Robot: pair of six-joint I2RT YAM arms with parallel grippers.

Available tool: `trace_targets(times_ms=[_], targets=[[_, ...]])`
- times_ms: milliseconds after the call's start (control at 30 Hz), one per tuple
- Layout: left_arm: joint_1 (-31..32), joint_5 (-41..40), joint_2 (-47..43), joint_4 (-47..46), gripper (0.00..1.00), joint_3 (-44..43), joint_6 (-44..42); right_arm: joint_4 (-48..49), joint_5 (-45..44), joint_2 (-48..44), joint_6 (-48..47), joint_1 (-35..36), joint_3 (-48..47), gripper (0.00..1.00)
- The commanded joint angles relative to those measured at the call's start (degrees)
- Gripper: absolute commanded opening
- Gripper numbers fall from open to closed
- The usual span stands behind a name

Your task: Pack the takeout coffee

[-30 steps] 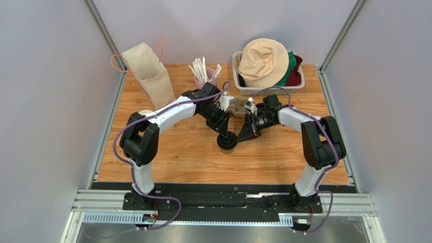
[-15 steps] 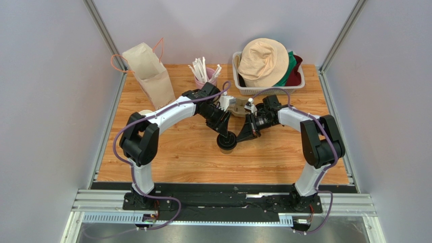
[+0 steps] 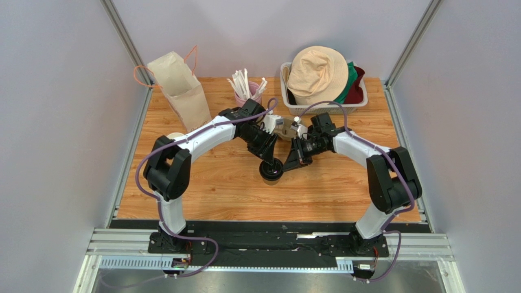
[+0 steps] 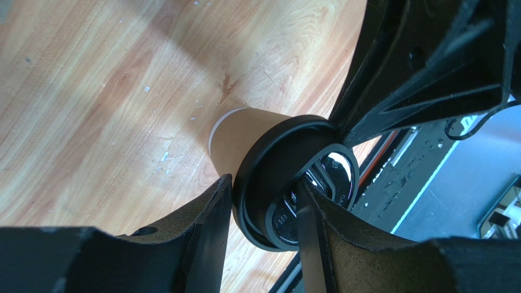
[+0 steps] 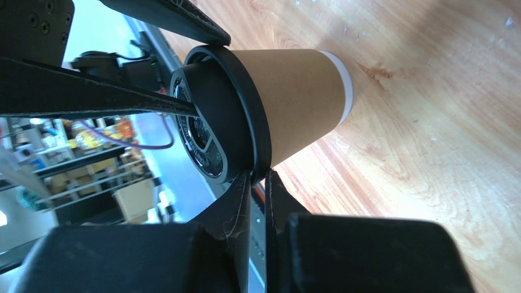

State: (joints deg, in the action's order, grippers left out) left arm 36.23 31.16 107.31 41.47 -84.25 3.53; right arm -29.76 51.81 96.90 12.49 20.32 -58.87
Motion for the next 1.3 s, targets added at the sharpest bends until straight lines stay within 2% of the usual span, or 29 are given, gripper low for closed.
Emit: trace_targets(times_ms=[0,67,233,400,633,867,967,1133,1267], targets=[[-0.28,-9.89,1.06,0.89,0.5,2.16,-3.44,2.95,-17.44,0.57,-4.32,3.24,1.04,0.0],[-0.28,-9.8,0.97,0.98,0.5,2.07,-3.44,2.25,-17.62,0.22,-4.67,3.24,0.17,0.0],[-0.28,-9.71,0.89,0.89,0.5,1.98,-3.44,-0.03,-14.03,-3.73,-6.6,1.84,-2.03,0.08],[-0.28,-9.71,0.89,1.06,0.5,1.98,-3.44,-2.75,-6.56,-7.68,-7.74,-0.89,-5.63,0.25],[-0.28,-9.45,0.54,1.07,0.51,1.46,-4.67,-5.22,-3.38,-8.58,-9.59,-1.95,-7.84,0.4],[-0.72,-6.29,-0.52,3.17,0.77,-2.93,-5.64,-5.23,-2.86,-7.17,-9.85,-1.86,-7.4,0.42],[-1.16,-4.97,-1.4,3.61,0.83,-4.08,-6.08,-4.52,-3.91,-7.34,-9.5,-1.6,-6.87,0.42],[-1.86,-1.55,-3.15,3.7,0.89,-6.62,-7.04,-3.82,-5.4,-7.43,-9.5,-1.68,-6.61,0.42],[-2.21,2.41,-4.91,3.88,0.9,-7.6,-7.83,-3.64,-7.77,-7.61,-9.59,-0.98,-7.13,0.43]])
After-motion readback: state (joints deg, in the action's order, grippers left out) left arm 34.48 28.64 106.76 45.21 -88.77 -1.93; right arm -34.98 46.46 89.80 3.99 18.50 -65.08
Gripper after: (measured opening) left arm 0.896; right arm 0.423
